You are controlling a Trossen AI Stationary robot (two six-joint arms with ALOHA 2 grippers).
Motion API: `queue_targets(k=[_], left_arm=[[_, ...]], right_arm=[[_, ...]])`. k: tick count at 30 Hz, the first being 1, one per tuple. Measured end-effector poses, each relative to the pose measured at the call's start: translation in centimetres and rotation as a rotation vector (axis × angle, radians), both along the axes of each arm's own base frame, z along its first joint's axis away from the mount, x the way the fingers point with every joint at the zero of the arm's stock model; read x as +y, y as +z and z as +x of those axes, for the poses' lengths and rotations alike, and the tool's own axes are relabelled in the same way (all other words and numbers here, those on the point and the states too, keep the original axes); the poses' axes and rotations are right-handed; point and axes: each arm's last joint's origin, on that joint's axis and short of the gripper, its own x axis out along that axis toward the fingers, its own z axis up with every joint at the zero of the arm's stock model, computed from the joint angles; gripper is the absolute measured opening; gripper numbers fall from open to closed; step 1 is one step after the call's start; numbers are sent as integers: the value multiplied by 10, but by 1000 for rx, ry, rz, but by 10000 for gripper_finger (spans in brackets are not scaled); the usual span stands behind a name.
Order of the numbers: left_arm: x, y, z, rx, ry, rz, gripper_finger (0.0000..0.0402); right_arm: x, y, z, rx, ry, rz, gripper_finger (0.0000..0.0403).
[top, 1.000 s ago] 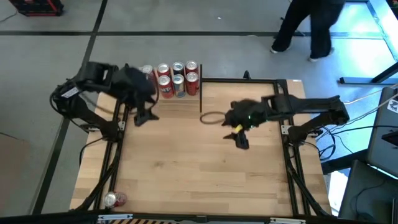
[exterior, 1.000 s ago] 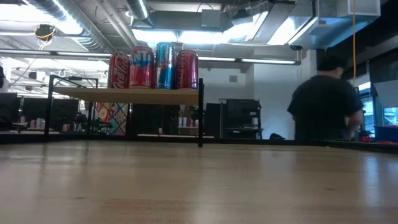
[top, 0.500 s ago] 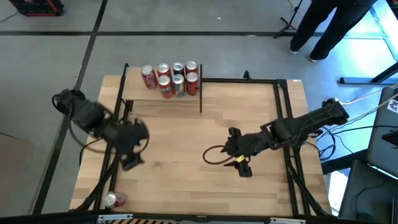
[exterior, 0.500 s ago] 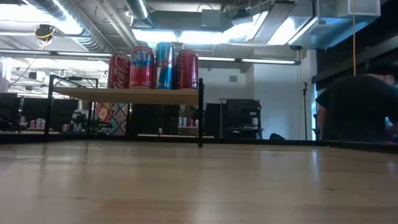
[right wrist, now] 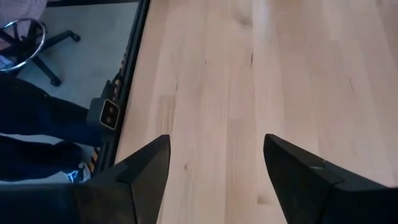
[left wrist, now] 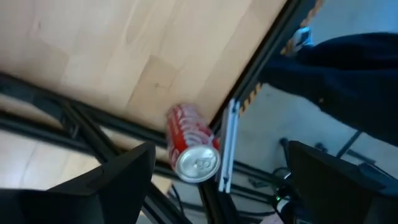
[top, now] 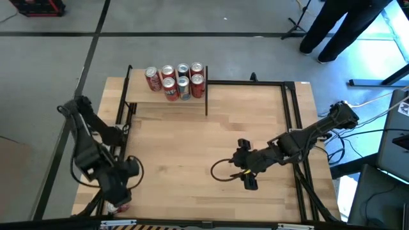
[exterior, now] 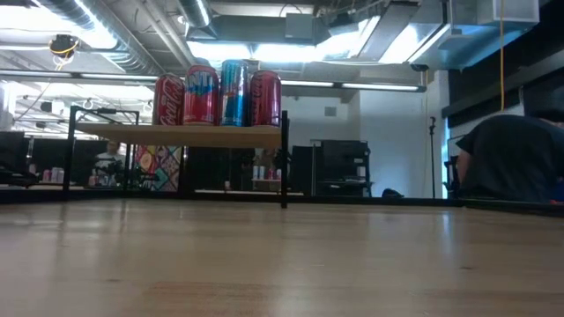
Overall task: Place canned beverage on shelf
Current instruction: Put the red-white soda can on the shelf aligned with the other red-white soda can
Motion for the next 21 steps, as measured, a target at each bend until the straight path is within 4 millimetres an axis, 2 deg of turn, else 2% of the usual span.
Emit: queue_targets(k=[8, 12, 21], left_arm=[[-26, -41, -8, 129, -52, 38, 351], [-40, -56, -17, 141, -108, 37, 351], [-52, -84, -35, 134, -188, 50, 351]], right_arm=[[-1, 1, 1, -29, -22, -29, 248], [-1, 1, 1, -27, -20, -32, 248], [-1, 1, 1, -28, -25, -40, 248]])
